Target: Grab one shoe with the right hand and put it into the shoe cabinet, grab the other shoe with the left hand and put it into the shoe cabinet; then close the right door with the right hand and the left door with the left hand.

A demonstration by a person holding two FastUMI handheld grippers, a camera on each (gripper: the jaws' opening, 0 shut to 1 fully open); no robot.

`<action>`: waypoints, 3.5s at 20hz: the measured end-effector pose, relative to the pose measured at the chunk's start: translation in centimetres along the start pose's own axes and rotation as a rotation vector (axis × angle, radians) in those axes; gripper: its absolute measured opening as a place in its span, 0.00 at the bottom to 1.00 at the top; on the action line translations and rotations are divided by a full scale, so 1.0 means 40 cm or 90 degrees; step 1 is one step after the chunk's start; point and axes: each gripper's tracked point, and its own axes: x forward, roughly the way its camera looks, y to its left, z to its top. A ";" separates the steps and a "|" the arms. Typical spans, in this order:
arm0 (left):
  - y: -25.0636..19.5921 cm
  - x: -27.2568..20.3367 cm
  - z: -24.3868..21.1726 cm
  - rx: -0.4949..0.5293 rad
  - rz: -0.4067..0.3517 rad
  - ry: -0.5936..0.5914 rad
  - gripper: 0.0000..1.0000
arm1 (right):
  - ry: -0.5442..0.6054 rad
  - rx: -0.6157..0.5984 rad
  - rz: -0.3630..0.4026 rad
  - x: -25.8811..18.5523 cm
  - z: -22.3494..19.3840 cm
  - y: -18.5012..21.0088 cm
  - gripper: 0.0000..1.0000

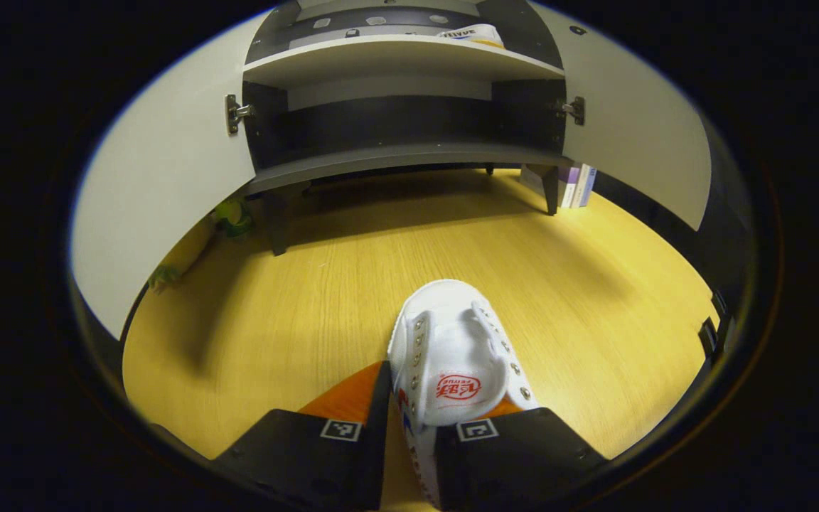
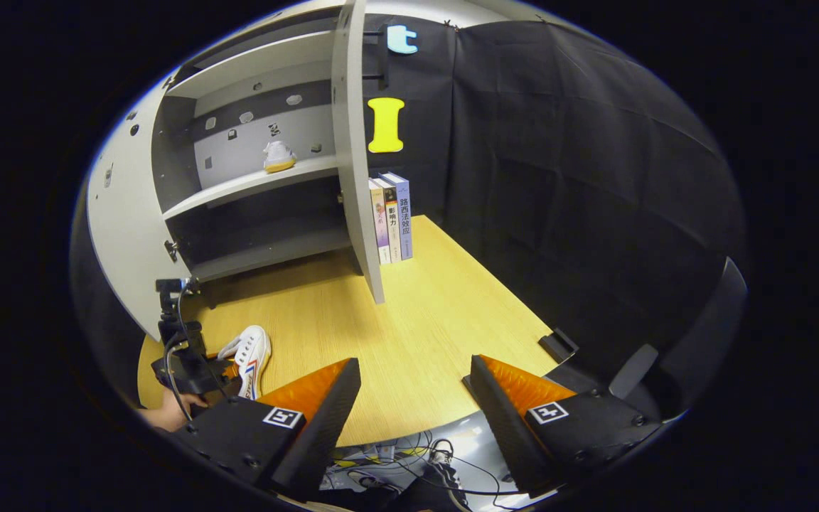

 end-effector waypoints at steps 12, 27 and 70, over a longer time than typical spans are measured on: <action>0.028 -0.184 0.175 -0.106 0.021 -0.022 0.07 | -0.071 0.012 0.027 0.100 0.188 -0.102 0.99; 0.071 -0.414 0.812 -0.068 0.055 -0.170 0.07 | -0.242 -0.003 0.089 0.183 0.519 -0.171 0.98; 0.167 -0.289 1.284 -0.071 0.093 -0.215 0.97 | -0.204 0.011 0.048 0.259 0.565 -0.275 0.98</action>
